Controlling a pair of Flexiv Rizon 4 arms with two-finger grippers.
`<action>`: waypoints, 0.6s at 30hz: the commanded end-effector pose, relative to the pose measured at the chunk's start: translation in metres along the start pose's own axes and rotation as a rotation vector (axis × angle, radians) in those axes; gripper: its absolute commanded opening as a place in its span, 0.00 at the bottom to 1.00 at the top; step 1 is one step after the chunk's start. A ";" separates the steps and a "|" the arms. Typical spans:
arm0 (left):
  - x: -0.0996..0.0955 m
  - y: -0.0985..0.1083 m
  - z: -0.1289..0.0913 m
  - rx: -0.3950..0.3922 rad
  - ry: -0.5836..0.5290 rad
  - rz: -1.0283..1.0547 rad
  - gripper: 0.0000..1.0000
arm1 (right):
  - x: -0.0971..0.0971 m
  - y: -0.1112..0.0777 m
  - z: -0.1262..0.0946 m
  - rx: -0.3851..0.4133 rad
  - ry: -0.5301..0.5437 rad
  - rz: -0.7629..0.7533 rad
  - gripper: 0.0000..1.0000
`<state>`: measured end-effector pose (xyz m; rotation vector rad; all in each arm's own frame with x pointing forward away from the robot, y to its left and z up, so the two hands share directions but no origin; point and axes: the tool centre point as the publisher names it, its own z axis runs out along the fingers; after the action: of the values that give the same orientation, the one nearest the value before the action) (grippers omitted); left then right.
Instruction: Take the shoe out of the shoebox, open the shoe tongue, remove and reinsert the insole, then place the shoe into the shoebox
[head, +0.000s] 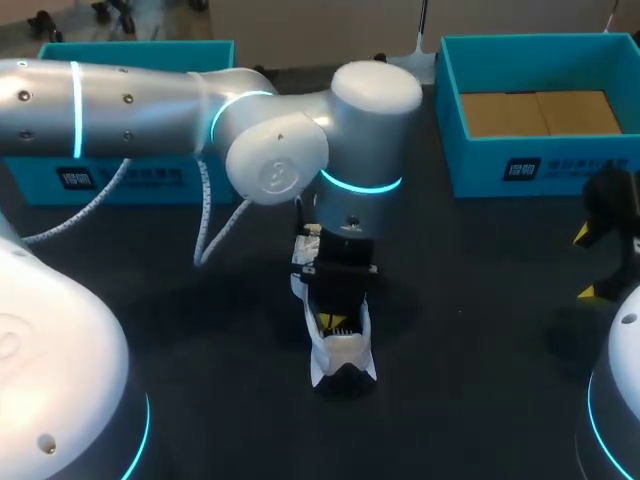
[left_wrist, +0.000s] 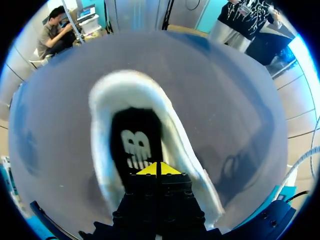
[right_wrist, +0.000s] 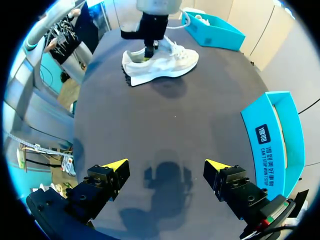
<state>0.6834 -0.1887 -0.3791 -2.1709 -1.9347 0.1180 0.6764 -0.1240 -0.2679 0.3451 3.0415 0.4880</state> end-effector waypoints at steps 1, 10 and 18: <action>0.004 -0.016 -0.010 -0.008 -0.029 0.014 0.00 | 0.001 0.000 0.000 0.004 -0.003 0.001 1.00; -0.024 -0.036 0.026 0.105 -0.113 0.051 0.00 | 0.001 0.000 0.000 0.004 -0.003 0.001 1.00; -0.024 -0.024 0.048 0.063 -0.058 0.025 0.00 | 0.001 0.000 0.000 0.004 -0.003 0.001 1.00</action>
<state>0.6408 -0.2012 -0.4100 -2.1790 -1.9049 0.2805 0.6762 -0.1240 -0.2679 0.3449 3.0411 0.4879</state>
